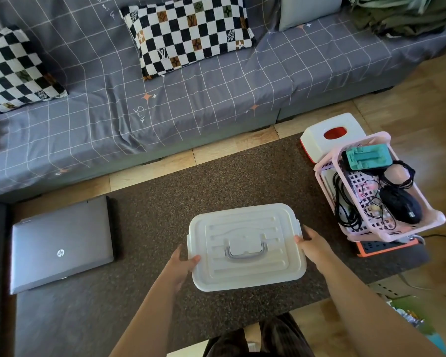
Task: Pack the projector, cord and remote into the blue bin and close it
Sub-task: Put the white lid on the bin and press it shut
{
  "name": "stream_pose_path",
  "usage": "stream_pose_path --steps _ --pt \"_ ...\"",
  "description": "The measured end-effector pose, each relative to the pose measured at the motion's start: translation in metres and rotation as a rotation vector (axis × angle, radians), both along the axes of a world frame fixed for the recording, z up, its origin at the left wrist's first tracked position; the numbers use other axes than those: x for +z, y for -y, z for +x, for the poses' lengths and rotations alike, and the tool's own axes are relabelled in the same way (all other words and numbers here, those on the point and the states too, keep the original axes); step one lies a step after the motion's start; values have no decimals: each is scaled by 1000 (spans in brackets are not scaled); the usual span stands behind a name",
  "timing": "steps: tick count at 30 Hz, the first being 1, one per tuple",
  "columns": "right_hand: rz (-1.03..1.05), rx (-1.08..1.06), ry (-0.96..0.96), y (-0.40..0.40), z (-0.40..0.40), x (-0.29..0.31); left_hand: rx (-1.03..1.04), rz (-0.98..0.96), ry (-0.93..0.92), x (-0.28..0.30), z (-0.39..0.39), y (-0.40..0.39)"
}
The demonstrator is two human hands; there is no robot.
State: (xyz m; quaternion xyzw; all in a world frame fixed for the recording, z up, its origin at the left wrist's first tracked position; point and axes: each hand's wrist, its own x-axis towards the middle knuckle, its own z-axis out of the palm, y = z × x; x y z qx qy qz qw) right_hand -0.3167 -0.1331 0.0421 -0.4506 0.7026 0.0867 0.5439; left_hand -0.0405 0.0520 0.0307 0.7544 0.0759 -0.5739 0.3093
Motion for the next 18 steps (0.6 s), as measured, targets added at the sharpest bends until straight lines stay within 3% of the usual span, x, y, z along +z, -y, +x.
stream_pose_path --steps 3,7,13,18 --pt "142 -110 47 4 -1 -6 142 -91 -196 -8 -1 -1" --pt "282 -198 207 9 -9 -11 174 -121 -242 -10 3 -1" --pt "211 -176 152 11 -13 -12 59 -38 -75 -10 6 -3" --pt "6 -43 -28 9 -6 -6 -144 117 249 2 4 9"
